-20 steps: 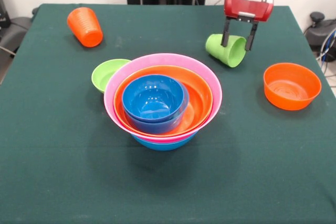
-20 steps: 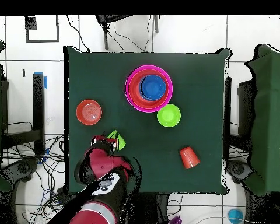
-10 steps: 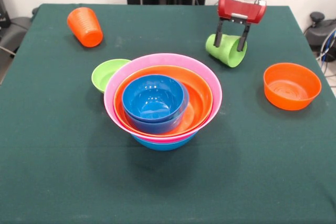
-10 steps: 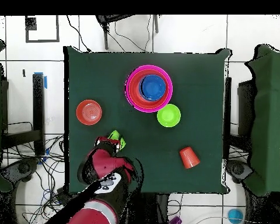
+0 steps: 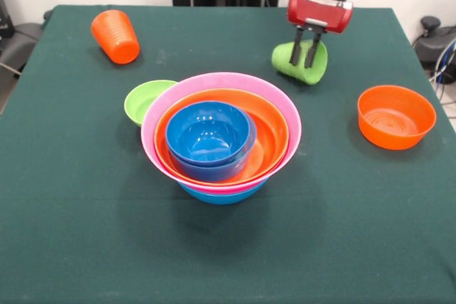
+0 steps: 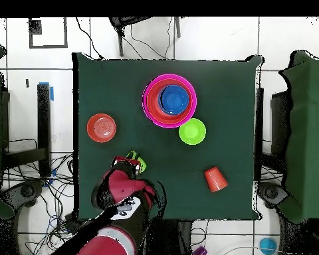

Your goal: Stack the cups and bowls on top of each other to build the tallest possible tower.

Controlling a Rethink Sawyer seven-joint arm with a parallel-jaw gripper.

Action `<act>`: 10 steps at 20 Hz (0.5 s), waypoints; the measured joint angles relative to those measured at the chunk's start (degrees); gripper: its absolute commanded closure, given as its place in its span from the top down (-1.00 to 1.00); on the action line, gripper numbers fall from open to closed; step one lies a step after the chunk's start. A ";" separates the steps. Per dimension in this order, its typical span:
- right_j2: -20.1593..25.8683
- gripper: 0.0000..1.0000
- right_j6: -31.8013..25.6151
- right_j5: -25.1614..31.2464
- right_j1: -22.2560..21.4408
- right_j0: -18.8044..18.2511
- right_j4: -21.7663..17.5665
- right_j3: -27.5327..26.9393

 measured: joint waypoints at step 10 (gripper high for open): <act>0.01 -1.00 0.01 3.99 -0.97 -2.89 0.00 0.00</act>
